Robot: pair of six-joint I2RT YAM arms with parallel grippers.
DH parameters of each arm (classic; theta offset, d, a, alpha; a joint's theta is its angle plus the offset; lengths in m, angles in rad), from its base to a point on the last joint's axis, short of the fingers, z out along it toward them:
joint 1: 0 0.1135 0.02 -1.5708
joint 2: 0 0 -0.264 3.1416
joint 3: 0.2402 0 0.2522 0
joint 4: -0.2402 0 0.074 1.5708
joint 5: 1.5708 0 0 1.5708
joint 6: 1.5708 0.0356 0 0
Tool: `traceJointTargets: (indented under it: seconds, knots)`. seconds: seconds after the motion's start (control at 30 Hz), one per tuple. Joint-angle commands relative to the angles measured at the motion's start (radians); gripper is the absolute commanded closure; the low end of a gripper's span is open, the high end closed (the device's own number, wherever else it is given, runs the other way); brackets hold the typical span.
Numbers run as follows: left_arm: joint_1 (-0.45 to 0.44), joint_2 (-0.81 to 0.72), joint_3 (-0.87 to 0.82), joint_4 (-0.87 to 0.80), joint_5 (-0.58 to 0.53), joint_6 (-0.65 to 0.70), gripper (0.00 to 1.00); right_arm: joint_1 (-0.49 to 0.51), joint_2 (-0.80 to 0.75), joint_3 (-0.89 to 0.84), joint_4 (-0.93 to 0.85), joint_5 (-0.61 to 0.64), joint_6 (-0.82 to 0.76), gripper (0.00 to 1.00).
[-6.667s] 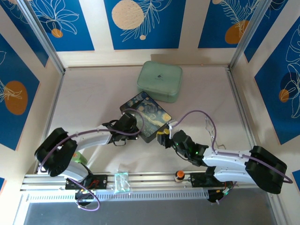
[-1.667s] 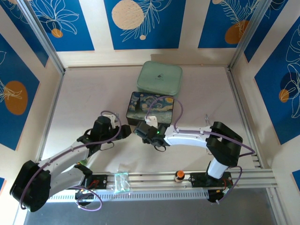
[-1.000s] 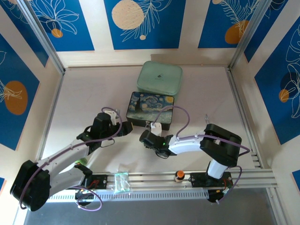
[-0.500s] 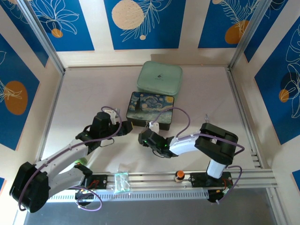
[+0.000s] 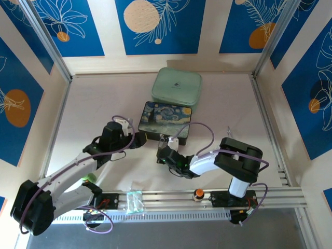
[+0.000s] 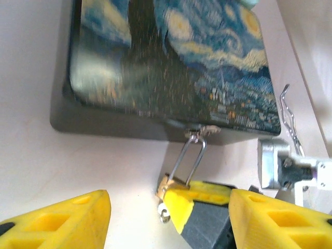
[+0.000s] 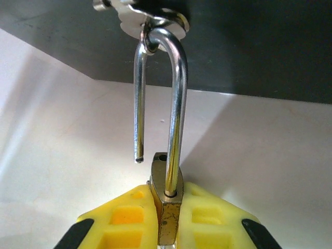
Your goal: Unlock the padlock with the key
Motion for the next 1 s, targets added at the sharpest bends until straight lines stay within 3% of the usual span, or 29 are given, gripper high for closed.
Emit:
traceJointTargets:
  seconds: [0.0, 0.13, 0.33, 0.47, 0.57, 0.83, 0.97]
  knots:
    - [0.005, 0.037, 0.094, -0.027, -0.064, 0.08, 0.36, 0.001, -0.015, -0.081, 0.073, 0.012, 0.005, 0.93]
    - [0.033, 0.164, 0.177, 0.013, -0.105, 0.151, 0.22, -0.009, -0.025, -0.15, 0.226, -0.05, -0.035, 0.94]
    - [0.043, 0.429, 0.346, -0.006, -0.154, 0.24, 0.2, -0.028, 0.031, -0.197, 0.341, -0.114, 0.001, 0.94]
    - [0.043, 0.46, 0.333, 0.027, -0.268, 0.242, 0.19, -0.034, 0.098, -0.214, 0.446, -0.109, 0.039, 0.94]
    - [0.045, 0.494, 0.326, 0.027, -0.283, 0.267, 0.19, -0.025, 0.151, -0.209, 0.509, -0.09, 0.065, 0.94]
    - [0.042, 0.546, 0.226, 0.133, -0.242, 0.258, 0.4, 0.023, 0.204, -0.183, 0.521, 0.041, 0.162, 0.94]
    - [0.036, 0.562, 0.194, 0.132, -0.234, 0.259, 0.46, 0.053, 0.192, -0.166, 0.434, 0.164, 0.344, 0.94]
